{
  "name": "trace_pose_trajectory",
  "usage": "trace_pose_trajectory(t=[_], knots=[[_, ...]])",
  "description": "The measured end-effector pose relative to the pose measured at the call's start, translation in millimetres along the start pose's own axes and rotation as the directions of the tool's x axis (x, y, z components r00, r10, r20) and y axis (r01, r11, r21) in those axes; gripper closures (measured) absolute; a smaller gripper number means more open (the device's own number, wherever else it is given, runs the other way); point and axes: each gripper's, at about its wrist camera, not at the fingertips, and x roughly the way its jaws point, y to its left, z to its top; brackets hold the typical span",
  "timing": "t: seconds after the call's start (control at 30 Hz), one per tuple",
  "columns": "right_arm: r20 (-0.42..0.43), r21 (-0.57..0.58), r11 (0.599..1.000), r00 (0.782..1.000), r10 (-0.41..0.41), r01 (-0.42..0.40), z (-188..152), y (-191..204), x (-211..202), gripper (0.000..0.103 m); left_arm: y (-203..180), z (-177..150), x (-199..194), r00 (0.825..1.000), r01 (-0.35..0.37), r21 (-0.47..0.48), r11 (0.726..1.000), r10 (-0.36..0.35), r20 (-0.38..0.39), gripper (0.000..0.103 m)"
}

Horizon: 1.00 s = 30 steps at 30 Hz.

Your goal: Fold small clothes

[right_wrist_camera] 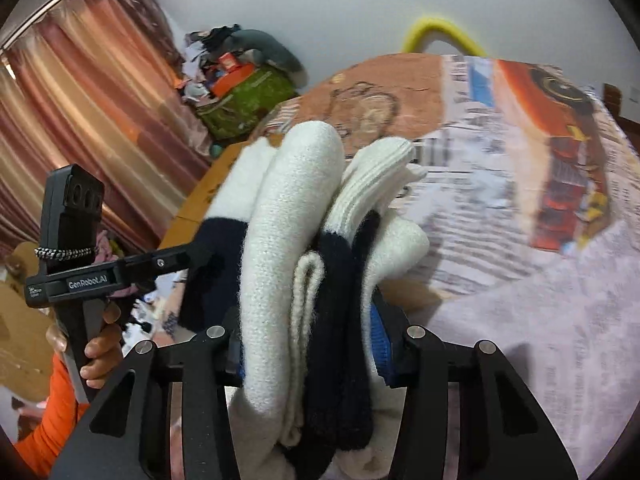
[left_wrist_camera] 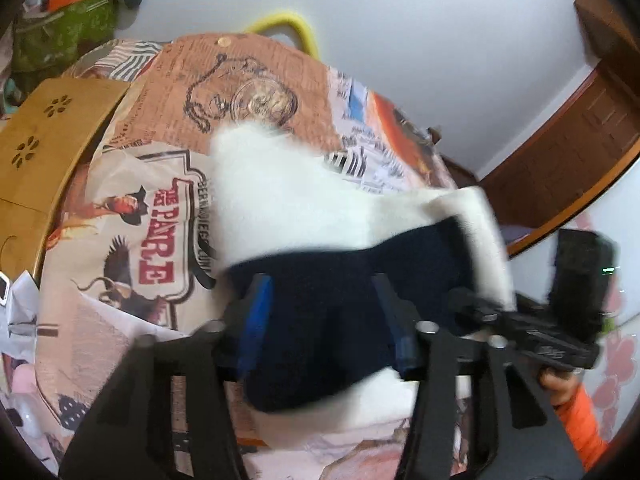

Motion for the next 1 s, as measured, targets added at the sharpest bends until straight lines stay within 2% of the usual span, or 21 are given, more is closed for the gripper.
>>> trace_pose_trajectory(t=[0.07,0.13,0.17,0.27,0.47,0.53,0.63,0.73,0.87,1.0], knots=[[-0.012,0.001,1.000,1.000,0.021,-0.021,-0.1,7.8,18.5,0.061,8.0,1.0,-4.1,1.000,-0.024,0.005,1.000,0.024,0.003,0.057],[-0.008,-0.006,1.000,1.000,0.006,-0.006,1.1,10.8,30.7,0.061,17.2,1.3,-2.4,0.994,-0.109,0.007,0.994,0.109,-0.001,0.057],[-0.010,0.007,1.000,1.000,0.005,-0.005,2.3,7.9,36.9,0.061,23.3,0.1,0.7,0.992,-0.128,-0.005,0.992,0.128,-0.010,0.057],[-0.018,0.038,0.999,1.000,-0.009,0.010,3.0,-4.0,38.8,0.061,37.0,-4.8,9.0,0.987,-0.159,-0.033,0.987,0.158,-0.025,0.057],[-0.090,0.055,0.995,0.993,-0.076,0.082,-14.2,-35.4,36.0,0.057,33.7,-21.3,43.1,0.976,-0.202,0.011,0.979,0.203,-0.084,0.055],[-0.099,0.026,0.993,0.989,-0.108,0.111,-20.5,-38.6,31.3,0.052,29.7,-27.4,51.0,0.972,-0.216,0.033,0.976,0.218,-0.085,0.048],[-0.072,-0.019,0.989,0.987,-0.145,0.144,-18.6,-32.1,12.7,0.049,20.8,-32.5,56.0,0.963,-0.259,0.071,0.963,0.263,-0.064,0.043],[0.015,-0.114,0.969,0.976,-0.217,0.217,-10.0,-11.8,-10.3,0.049,11.5,-36.2,55.8,0.954,-0.288,0.103,0.952,0.295,-0.052,0.042],[0.106,-0.218,0.954,0.977,-0.187,0.206,3.3,22.6,-25.6,0.049,0.2,-43.2,59.5,0.940,-0.330,0.152,0.932,0.338,-0.030,0.038],[0.076,-0.314,0.928,0.980,-0.185,0.199,0.3,41.4,1.8,0.049,-10.9,-53.1,63.5,0.918,-0.390,0.197,0.900,0.396,0.010,0.037]])
